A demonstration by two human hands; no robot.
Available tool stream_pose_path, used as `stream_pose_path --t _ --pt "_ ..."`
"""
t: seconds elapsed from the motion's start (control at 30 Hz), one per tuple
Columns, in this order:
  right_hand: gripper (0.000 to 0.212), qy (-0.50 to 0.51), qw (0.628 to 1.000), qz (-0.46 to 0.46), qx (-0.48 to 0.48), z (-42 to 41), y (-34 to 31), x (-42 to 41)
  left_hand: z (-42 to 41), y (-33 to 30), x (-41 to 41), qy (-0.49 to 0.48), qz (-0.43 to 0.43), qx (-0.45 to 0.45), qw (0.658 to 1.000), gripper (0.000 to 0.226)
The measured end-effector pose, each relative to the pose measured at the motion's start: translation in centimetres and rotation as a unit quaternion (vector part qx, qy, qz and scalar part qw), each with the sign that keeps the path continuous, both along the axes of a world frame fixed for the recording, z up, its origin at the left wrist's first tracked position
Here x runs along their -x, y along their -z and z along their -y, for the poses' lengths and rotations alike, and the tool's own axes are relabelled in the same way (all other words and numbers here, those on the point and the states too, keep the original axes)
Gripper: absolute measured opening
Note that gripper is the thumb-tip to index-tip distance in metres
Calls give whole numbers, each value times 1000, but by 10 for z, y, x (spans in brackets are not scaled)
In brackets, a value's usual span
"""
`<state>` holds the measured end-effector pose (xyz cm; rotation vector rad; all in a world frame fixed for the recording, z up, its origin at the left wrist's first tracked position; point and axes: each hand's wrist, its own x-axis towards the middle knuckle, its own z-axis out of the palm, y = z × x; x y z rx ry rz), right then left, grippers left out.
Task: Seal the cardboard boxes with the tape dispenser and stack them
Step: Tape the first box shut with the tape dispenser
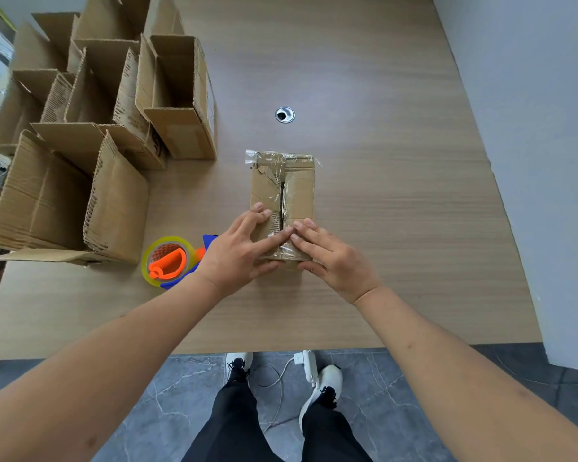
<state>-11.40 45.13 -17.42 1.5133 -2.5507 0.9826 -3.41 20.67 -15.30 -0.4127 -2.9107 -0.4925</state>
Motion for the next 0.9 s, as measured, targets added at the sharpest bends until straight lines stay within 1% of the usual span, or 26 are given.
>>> stream_pose_path --t 0.07,0.13,0.2,0.27,0.37,0.47,0.5,0.57,0.63,0.7,0.8,0.9 --pt "47 36 999 -4 2 0 -1 -4 -3 2 0 -10 5 4 1000 57" --pt "44 113 993 8 17 -5 -7 -8 -9 1 1 -29 19 6 999 58" --pt "46 208 976 44 46 -9 -13 -11 -17 -2 3 -41 34 22 998 62" --pt "51 279 955 82 56 -7 -16 -18 -25 -4 6 -46 46 45 997 65" --pt "50 355 924 134 51 4 -17 -35 -32 -4 10 -56 49 52 996 67" --pt "47 407 899 149 58 14 -15 -51 -32 -3 13 -53 32 50 997 67" --pt "49 414 894 163 62 18 -15 -55 -33 -2 13 -55 26 51 997 67" --pt "61 401 887 221 66 26 -15 -62 -38 0 14 -66 19 52 996 67" --pt "73 372 887 265 66 30 -14 -66 -44 1 14 -77 24 54 995 68" --pt "80 352 890 283 58 29 -17 -65 -45 0 14 -73 34 57 995 73" --pt "85 312 912 266 27 18 -22 -58 -34 -8 13 -28 47 62 997 82" --pt "85 259 948 181 -36 4 -24 -45 -10 -18 11 22 51 16 998 80"
